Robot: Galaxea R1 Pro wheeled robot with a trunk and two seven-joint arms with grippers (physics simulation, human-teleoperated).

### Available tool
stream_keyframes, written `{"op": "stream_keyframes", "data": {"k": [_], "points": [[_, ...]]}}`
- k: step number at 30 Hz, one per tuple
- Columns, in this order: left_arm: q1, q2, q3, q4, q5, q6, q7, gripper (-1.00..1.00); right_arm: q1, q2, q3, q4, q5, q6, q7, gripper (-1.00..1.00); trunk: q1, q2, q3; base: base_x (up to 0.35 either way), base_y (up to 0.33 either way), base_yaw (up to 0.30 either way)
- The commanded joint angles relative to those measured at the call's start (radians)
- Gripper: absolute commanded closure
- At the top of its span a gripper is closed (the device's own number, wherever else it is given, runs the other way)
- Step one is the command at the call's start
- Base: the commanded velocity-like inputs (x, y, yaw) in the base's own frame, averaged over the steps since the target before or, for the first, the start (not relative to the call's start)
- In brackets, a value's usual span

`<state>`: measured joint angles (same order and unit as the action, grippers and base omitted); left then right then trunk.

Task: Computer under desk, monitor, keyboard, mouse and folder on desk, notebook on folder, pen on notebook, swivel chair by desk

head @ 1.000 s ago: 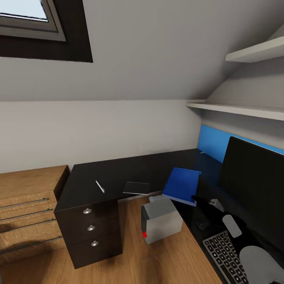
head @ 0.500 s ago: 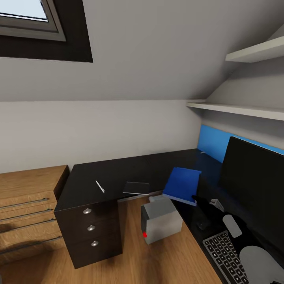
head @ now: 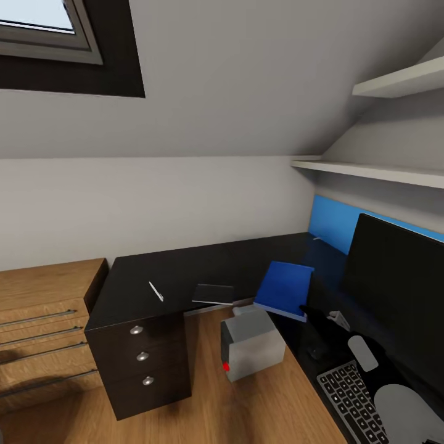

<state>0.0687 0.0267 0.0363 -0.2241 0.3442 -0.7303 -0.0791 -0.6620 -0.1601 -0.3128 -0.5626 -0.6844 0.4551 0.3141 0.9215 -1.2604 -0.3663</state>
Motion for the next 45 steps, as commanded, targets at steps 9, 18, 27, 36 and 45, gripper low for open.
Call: {"op": "stream_keyframes", "data": {"k": [9,18,27,36,45], "points": [[0.000,0.000,0.004,-0.002,0.006,0.000,-0.008,-1.00,-0.001,-0.001,-0.005,0.000,-0.004,0.008,0.002,1.00,0.000,-0.001,-0.001,0.000,0.000,-0.147],[0.000,0.000,0.004,-0.001,0.006,0.000,-0.008,-1.00,-0.001,0.001,-0.005,0.000,-0.003,0.008,-0.003,1.00,0.000,-0.001,-0.001,0.000,0.000,-0.020],[0.000,0.000,0.004,-0.002,0.006,-0.001,-0.008,-1.00,-0.001,0.005,-0.008,0.000,-0.003,0.002,-0.022,1.00,0.000,-0.001,-0.001,0.000,0.000,-0.001],[0.000,0.000,0.004,-0.002,0.006,-0.001,-0.008,-1.00,-0.001,0.009,-0.047,-0.001,-0.003,-0.001,-0.069,1.00,0.000,-0.001,-0.001,0.000,0.000,0.000],[0.000,0.000,0.002,-0.001,0.006,-0.001,-0.009,-1.00,-0.001,0.016,-0.059,-0.002,-0.002,-0.006,-0.074,1.00,0.000,-0.001,-0.001,0.000,0.000,0.000]]}}
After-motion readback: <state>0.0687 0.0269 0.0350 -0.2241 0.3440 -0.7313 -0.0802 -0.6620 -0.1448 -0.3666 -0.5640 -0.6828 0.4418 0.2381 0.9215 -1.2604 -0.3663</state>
